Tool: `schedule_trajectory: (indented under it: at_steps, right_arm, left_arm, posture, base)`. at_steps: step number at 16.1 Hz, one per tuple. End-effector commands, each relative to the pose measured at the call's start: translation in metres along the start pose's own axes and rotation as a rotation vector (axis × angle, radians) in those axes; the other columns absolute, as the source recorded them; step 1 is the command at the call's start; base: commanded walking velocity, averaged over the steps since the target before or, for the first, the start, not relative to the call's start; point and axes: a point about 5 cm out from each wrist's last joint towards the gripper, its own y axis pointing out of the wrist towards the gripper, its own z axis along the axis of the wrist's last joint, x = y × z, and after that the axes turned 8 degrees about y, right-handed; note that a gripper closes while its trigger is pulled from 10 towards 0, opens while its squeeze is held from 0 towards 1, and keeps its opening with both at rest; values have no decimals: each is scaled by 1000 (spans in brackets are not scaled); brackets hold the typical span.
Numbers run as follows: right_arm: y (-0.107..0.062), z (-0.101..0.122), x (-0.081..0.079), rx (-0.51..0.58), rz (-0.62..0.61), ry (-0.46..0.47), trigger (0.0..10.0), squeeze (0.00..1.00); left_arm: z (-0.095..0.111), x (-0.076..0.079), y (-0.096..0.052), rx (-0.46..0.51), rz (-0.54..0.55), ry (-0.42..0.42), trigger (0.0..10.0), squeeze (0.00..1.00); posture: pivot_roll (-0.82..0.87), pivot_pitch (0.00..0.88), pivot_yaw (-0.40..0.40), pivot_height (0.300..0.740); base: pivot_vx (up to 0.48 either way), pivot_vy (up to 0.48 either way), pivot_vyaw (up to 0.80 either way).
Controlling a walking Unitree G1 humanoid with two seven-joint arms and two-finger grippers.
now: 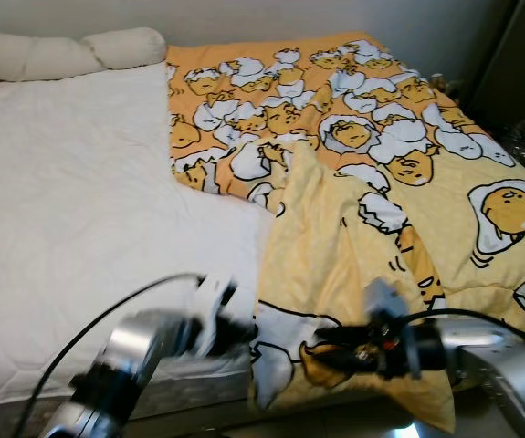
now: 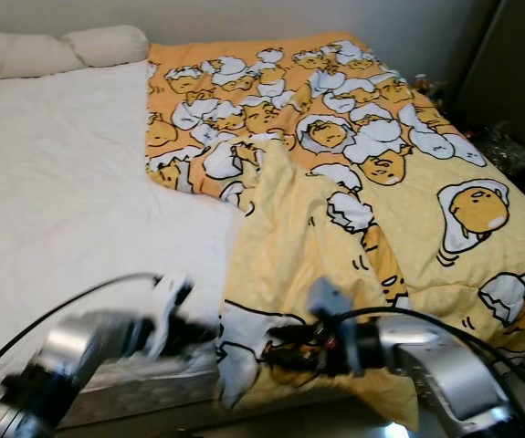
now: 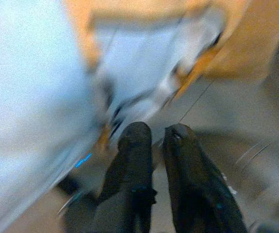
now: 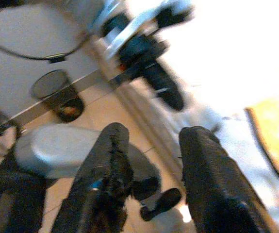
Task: Clean up the room
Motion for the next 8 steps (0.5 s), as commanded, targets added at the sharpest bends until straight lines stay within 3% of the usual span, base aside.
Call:
schedule_trajectory:
  at_steps: [1, 4, 5, 6, 7, 8]
  right_arm:
    - [-2, 5, 0, 22, -35, -21, 10000, 0]
    - [2, 0, 4, 31, -111, -22, 10000, 0]
    - [5, -2, 6, 41, -153, -24, 10000, 0]
    - [7, -2, 10, 51, -199, -26, 10000, 0]
    - [8, -1, 15, 63, -245, -26, 10000, 0]
    - [8, 0, 21, 81, -305, -19, 10000, 0]
  left_arm:
    - [-9, -6, -1, -40, 55, 51, 0, 0]
    - [-35, -24, -8, -131, 174, 120, 0, 0]
    - [-33, -29, -12, -69, 202, 149, 0, 0]
    - [-17, -29, -14, 69, 205, 140, 0, 0]
    - [-2, -29, -16, 188, 211, 91, 1294, 0]
    - [8, -30, -18, 263, 215, 37, 3686, 0]
  posture:
    - [-78, 0, 72, 740]
    - [-73, 0, 69, 740]
    - [-70, 0, 68, 740]
    - [-69, 0, 67, 740]
    - [-74, 0, 67, 740]
    - [-78, 0, 68, 740]
  base:
    - [0, 0, 0]
    - [0, 0, 0]
    - [0, 0, 0]
    - [0, 0, 0]
    - [0, 0, 0]
    - [0, 0, 0]
